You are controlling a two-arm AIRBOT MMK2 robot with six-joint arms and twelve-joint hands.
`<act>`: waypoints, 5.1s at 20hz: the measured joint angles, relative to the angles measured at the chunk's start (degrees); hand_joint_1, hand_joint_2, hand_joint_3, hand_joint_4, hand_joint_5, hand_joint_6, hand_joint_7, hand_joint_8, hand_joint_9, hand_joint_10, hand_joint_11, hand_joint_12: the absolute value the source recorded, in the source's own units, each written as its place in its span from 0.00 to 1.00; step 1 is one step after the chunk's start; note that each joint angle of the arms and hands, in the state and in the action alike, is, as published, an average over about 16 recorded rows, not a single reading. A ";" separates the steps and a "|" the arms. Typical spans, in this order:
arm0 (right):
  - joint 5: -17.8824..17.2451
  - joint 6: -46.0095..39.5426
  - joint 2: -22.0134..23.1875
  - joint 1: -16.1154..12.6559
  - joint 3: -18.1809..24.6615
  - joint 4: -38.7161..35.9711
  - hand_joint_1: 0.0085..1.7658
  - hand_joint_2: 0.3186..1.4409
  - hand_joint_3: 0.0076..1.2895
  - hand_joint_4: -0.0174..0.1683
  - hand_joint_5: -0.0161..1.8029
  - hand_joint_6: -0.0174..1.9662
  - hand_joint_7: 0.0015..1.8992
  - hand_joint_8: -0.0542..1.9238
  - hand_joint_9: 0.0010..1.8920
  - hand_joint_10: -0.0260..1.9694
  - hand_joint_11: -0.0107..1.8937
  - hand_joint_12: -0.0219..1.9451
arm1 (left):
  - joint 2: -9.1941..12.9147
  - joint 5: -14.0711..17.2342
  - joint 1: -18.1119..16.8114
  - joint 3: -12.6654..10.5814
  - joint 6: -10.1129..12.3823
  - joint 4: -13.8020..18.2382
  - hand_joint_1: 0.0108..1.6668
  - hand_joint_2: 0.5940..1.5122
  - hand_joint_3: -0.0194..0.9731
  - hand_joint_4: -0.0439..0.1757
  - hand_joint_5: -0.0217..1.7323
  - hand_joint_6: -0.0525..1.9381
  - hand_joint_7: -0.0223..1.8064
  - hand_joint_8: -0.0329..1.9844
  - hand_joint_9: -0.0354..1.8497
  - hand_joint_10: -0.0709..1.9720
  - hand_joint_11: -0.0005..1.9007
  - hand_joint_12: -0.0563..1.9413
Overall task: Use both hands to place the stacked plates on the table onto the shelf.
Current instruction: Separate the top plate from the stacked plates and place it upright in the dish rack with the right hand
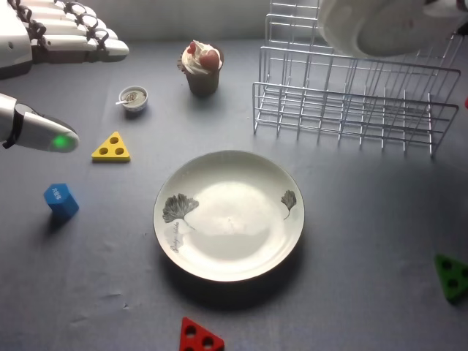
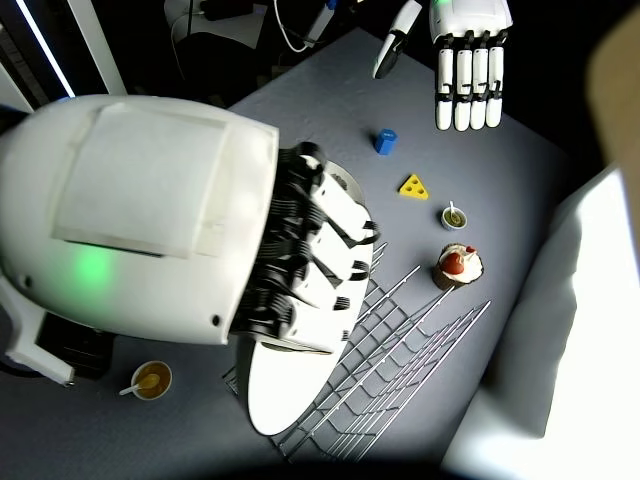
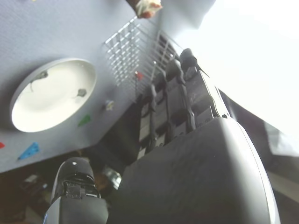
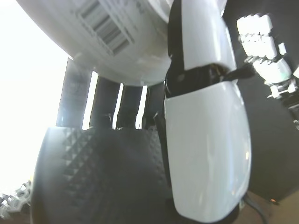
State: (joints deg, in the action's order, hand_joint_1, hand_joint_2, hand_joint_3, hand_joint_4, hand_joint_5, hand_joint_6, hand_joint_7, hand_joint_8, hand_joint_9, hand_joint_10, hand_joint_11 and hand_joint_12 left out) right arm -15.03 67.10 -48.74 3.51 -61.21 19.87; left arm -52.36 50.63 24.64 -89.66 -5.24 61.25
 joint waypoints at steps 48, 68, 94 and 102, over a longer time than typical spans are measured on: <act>12.55 -0.09 -10.51 -5.90 -13.77 13.98 0.82 0.55 0.00 0.04 0.49 0.49 0.55 0.36 0.62 0.35 0.54 0.69 | -2.15 -1.60 -0.13 -5.34 0.91 5.39 0.01 0.52 0.02 0.21 0.11 0.03 0.13 0.02 0.13 0.04 0.11 0.04; 11.55 -0.38 -12.55 -4.27 -17.20 16.81 0.82 0.55 0.00 0.04 0.50 0.49 0.56 0.33 0.62 0.35 0.53 0.70 | -2.60 -2.56 2.21 -4.28 0.84 9.90 0.01 0.54 0.02 0.21 0.10 0.03 0.12 0.02 0.13 0.04 0.11 0.04; 9.87 -0.59 -14.58 -1.22 -19.41 18.77 0.83 0.55 0.00 0.04 0.48 0.51 0.56 0.34 0.59 0.40 0.53 0.71 | -2.81 -4.97 4.06 -3.56 0.61 14.49 0.01 0.55 0.02 0.21 0.11 0.03 0.13 0.02 0.14 0.04 0.11 0.04; 9.34 -1.05 -15.82 0.76 -20.87 18.99 0.83 0.55 0.00 0.04 0.48 0.49 0.56 0.33 0.59 0.39 0.53 0.71 | -2.89 -5.14 4.08 -3.40 0.61 14.84 0.01 0.55 0.02 0.21 0.11 0.03 0.12 0.02 0.13 0.04 0.11 0.04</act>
State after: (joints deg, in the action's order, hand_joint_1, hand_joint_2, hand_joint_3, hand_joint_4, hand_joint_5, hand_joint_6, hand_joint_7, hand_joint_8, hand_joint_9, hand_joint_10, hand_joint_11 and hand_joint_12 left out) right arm -5.69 66.05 -64.56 4.27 -82.08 38.86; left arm -55.25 45.49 28.72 -93.06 -4.64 76.09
